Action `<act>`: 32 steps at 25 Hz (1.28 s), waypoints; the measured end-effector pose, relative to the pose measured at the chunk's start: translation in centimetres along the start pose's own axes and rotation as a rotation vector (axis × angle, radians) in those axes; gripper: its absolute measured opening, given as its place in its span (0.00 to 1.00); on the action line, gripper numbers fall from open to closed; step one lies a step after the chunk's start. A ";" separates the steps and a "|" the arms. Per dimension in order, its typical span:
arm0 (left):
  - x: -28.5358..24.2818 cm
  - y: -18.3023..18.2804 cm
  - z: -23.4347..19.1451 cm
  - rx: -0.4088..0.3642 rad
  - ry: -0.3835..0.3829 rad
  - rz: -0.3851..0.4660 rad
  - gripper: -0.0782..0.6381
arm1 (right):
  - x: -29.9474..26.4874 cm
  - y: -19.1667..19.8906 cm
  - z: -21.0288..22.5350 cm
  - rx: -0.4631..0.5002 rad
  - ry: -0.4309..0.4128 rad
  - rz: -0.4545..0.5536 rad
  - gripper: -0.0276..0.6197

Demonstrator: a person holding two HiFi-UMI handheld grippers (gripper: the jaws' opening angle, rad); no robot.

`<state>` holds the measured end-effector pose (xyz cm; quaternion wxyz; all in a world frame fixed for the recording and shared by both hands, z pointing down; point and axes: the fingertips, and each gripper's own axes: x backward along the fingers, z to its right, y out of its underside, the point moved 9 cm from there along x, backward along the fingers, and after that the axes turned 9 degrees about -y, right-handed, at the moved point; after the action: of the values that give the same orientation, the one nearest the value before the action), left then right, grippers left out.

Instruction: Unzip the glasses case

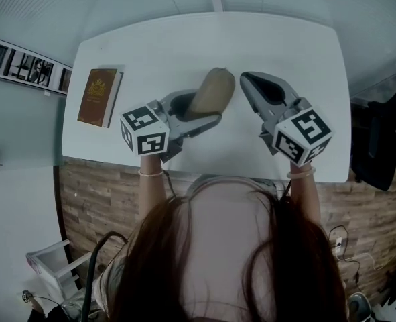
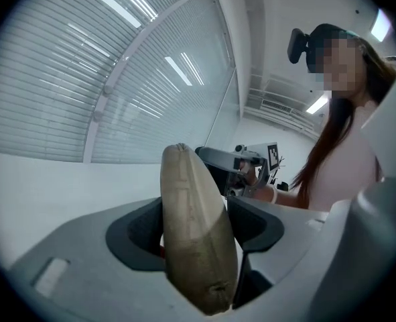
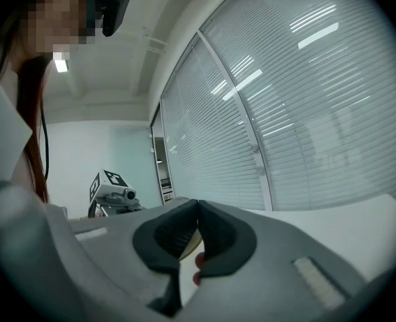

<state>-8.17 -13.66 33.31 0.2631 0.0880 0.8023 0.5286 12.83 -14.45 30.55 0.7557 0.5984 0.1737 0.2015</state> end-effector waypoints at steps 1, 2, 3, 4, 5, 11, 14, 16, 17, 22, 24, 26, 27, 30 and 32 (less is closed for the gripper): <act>-0.1 0.0 0.1 -0.009 0.008 0.003 0.52 | 0.1 0.0 0.2 -0.005 -0.014 -0.001 0.05; -0.1 -0.1 0.1 -0.015 0.017 0.007 0.52 | 0.1 0.0 0.3 -0.011 -0.028 -0.002 0.05; 0.0 -0.1 0.2 -0.020 0.026 0.012 0.52 | 0.1 -0.1 0.3 -0.017 -0.043 -0.003 0.05; 0.1 -0.2 0.2 -0.025 0.035 0.018 0.52 | 0.1 -0.2 0.3 -0.024 -0.059 -0.002 0.05; 0.3 -0.3 0.3 -0.031 0.043 0.025 0.52 | 0.0 -0.3 0.2 -0.030 -0.075 0.000 0.05; 3.3 -1.2 -2.2 -0.063 0.092 0.049 0.52 | -3.7 -1.2 -0.6 -0.056 -0.144 0.013 0.10; 3.8 -1.5 -2.2 -0.080 0.120 0.033 0.52 | -3.8 -1.5 -0.6 -0.084 -0.162 0.040 0.12; 4.1 -1.9 -2.6 -0.089 0.149 0.025 0.52 | -4.2 -1.6 -0.4 -0.104 -0.185 0.050 0.15; 4.1 -2.2 -2.9 -0.092 0.163 0.025 0.52 | -4.4 -1.7 -0.2 -0.114 -0.201 0.053 0.16; 4.1 -2.9 -3.9 -0.103 0.224 0.028 0.52 | -4.9 -2.0 0.8 -0.168 -0.321 0.075 0.20; 4.1 -2.8 -4.1 -0.106 0.244 0.023 0.52 | -5.0 -1.7 1.0 -0.196 -0.377 0.083 0.20; 4.1 -2.5 -4.3 -0.109 0.264 0.020 0.52 | -5.2 -1.5 1.3 -0.216 -0.416 0.085 0.20; 4.1 -2.5 -4.3 -0.112 0.276 0.019 0.52 | -5.3 -1.4 1.5 -0.220 -0.431 0.086 0.21; 4.5 -2.5 -3.9 -0.125 0.310 0.018 0.52 | -5.7 -1.5 1.2 -0.229 -0.480 0.085 0.21; 5.2 -2.3 -3.6 -0.130 0.329 0.016 0.52 | -5.9 -1.5 0.6 -0.239 -0.513 0.084 0.22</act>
<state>-14.08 -15.42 30.62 0.1292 -0.0106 0.7980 0.5886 8.20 -18.30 29.37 0.8312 0.5431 -0.0733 0.0936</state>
